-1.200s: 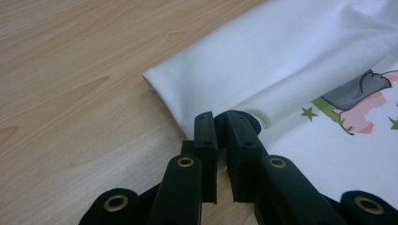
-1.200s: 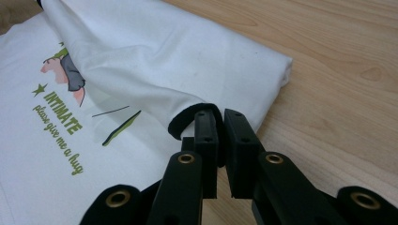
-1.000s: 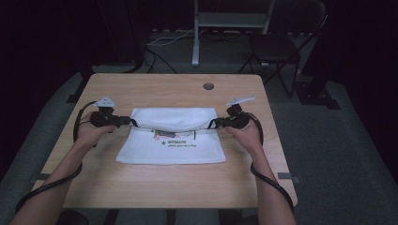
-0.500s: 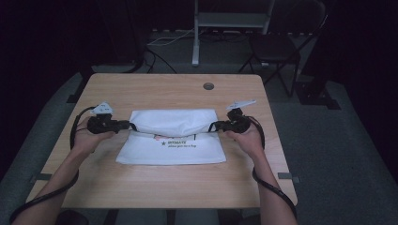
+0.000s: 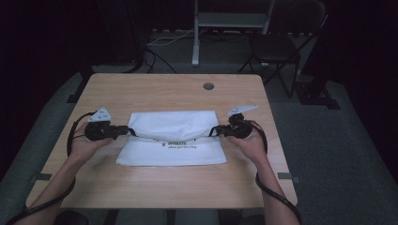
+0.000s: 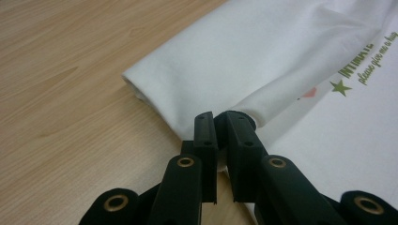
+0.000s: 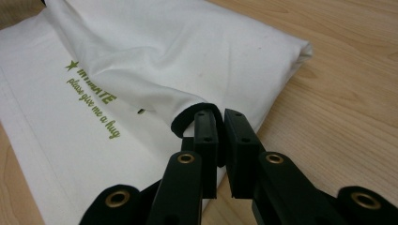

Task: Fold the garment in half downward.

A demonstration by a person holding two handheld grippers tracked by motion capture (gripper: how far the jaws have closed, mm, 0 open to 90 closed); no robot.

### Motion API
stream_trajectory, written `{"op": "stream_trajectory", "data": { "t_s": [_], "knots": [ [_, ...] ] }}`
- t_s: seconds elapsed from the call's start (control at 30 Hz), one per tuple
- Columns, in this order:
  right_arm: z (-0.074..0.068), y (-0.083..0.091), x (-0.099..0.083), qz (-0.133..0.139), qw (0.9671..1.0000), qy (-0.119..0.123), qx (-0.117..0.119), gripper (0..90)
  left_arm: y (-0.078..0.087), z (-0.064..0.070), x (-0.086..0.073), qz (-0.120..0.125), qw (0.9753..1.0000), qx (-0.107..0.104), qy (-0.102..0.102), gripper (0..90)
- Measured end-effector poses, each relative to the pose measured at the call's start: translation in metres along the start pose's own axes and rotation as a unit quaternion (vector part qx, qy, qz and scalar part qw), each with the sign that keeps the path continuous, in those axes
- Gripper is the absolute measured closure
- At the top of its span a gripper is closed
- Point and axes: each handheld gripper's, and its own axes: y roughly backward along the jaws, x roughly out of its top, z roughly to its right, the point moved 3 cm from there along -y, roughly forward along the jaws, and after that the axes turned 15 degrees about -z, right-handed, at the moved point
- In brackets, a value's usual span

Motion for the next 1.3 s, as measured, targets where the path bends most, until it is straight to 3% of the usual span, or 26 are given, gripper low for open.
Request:
{"op": "stream_trajectory", "data": {
  "t_s": [1.3],
  "knots": [
    [-0.021,0.011,-0.025,-0.002,0.9994,0.034,0.001,84.5,0.015,0.024,-0.029,0.017,0.9998,-0.004,-0.012,83.0]
  ]
}}
